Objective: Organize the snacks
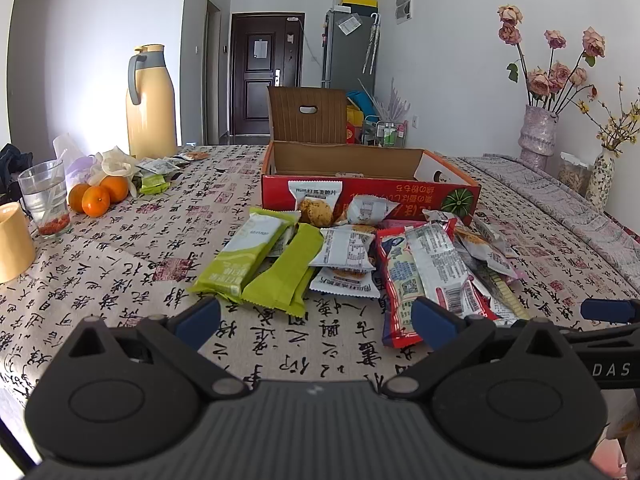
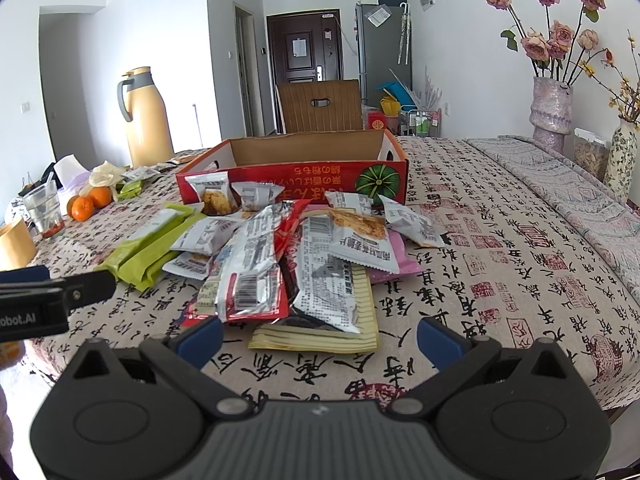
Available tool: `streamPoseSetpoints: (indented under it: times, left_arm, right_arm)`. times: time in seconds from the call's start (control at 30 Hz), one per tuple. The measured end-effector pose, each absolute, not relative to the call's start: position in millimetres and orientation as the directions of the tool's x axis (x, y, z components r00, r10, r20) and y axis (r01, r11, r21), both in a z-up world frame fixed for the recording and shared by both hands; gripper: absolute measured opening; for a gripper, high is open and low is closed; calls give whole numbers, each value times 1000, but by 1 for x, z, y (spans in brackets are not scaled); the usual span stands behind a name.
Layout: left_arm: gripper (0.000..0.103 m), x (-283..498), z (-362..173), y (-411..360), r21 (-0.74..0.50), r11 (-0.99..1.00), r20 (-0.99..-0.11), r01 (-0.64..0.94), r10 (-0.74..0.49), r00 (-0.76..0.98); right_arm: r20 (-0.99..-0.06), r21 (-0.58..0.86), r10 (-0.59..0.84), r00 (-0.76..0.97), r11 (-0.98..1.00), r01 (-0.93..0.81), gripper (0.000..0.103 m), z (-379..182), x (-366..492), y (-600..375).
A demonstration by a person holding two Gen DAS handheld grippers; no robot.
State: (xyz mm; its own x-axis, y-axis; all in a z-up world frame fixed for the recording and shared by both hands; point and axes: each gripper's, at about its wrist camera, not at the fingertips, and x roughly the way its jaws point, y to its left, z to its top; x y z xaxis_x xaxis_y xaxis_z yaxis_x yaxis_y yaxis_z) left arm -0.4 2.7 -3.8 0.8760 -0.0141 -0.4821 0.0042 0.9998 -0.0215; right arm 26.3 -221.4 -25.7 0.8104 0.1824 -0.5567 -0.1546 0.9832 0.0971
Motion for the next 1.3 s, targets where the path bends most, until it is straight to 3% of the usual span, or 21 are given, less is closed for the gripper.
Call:
streamPoseSetpoints:
  times: [0.93, 1.03, 1.3]
  left_arm:
    - [103, 35, -3, 6, -46, 999, -493, -10, -14, 870]
    - [103, 44, -2, 7, -46, 999, -498, -13, -11, 867]
    - [103, 75, -5, 6, -49, 998, -532, -26, -4, 847]
  right_arm:
    - [-562, 63, 162, 811, 986, -153, 103, -21, 68, -230]
    - [-560, 58, 149, 815, 988, -141, 101, -19, 85, -234]
    - [-601, 98, 160, 783, 987, -127, 83, -27, 141, -247]
